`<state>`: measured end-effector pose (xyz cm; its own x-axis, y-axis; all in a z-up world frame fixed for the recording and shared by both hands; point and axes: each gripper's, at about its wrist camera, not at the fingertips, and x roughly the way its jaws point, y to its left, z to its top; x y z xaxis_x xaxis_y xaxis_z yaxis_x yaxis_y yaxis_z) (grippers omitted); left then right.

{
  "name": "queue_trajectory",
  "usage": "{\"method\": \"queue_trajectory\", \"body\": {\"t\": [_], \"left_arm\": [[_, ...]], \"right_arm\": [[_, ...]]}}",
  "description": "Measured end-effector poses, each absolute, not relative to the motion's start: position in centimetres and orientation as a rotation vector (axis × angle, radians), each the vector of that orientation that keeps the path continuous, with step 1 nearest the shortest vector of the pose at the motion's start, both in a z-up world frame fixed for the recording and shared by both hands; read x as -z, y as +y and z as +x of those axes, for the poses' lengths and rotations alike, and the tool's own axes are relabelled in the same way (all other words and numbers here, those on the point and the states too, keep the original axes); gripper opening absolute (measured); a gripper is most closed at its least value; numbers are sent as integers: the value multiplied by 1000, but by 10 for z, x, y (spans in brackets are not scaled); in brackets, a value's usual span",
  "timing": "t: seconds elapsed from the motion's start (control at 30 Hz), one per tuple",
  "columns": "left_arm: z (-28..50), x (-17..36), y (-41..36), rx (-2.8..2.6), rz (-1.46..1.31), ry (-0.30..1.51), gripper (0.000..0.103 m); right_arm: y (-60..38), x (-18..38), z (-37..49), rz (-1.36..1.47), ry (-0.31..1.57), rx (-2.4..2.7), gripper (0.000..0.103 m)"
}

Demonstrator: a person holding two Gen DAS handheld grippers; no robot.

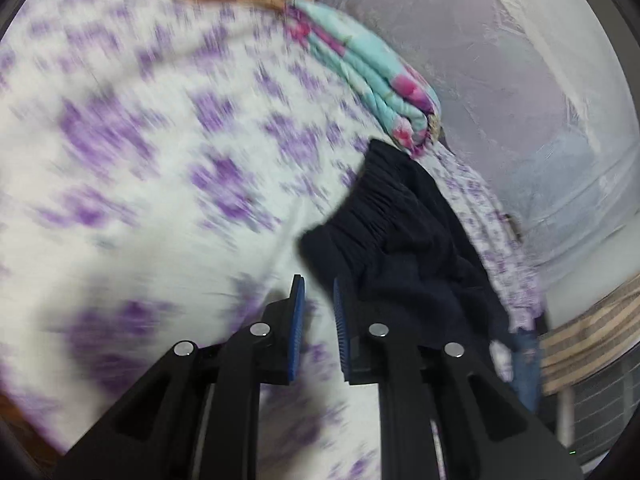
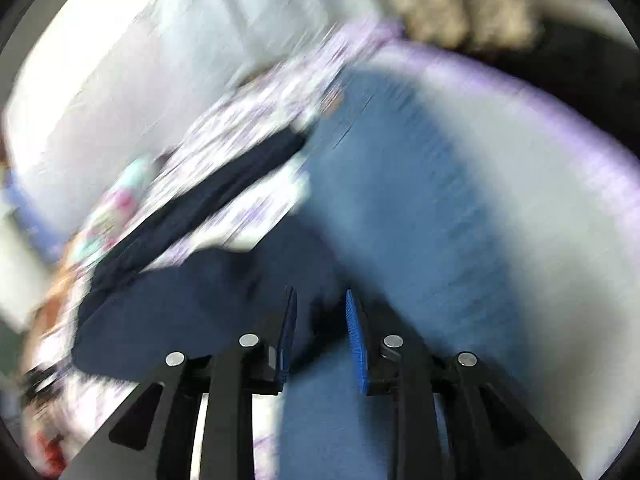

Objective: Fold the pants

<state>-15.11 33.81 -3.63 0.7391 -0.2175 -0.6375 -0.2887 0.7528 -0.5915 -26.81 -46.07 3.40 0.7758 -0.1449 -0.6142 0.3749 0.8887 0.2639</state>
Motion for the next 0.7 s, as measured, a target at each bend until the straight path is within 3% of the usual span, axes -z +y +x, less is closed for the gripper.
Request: {"method": "queue_trajectory", "body": {"t": [0.1, 0.23, 0.33, 0.37, 0.4, 0.53, 0.7], "left_arm": [[-148, 24, 333, -6, -705, 753, 12], [-118, 11, 293, 142, -650, 741, 13], [-95, 22, 266, 166, -586, 784, 40], [-88, 33, 262, 131, -568, 817, 45], [-81, 46, 260, 112, -563, 858, 44], [-83, 57, 270, 143, -617, 839, 40], [-93, 52, 272, 145, -651, 824, 40]], "right_arm": [[-460, -41, -223, 327, 678, 158, 27], [-445, -8, -143, 312, 851, 32, 27], [-429, 28, -119, 192, 932, 71, 24], [-424, 28, -124, 135, 904, 100, 10], [-426, 22, -133, 146, 872, 98, 0], [-462, -5, -167, 190, 734, 222, 0], [-498, 4, -179, 340, 770, 232, 1]]}}
